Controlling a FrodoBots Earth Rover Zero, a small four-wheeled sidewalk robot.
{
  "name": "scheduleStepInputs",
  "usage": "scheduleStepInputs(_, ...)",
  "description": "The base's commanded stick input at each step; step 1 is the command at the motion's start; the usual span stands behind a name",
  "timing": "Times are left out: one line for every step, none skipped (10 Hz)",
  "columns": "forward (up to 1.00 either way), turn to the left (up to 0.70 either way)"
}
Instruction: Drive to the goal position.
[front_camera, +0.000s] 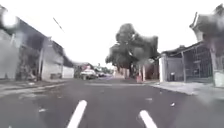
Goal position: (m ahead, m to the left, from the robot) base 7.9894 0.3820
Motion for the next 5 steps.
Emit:
scheduleStepInputs(1.0, 0.2)
scheduleStepInputs(1.0, 0.22)
scheduleStepInputs(1.0, 0.0)
scheduleStepInputs(1.0, 0.0)
scheduleStepInputs(1.0, -0.02)
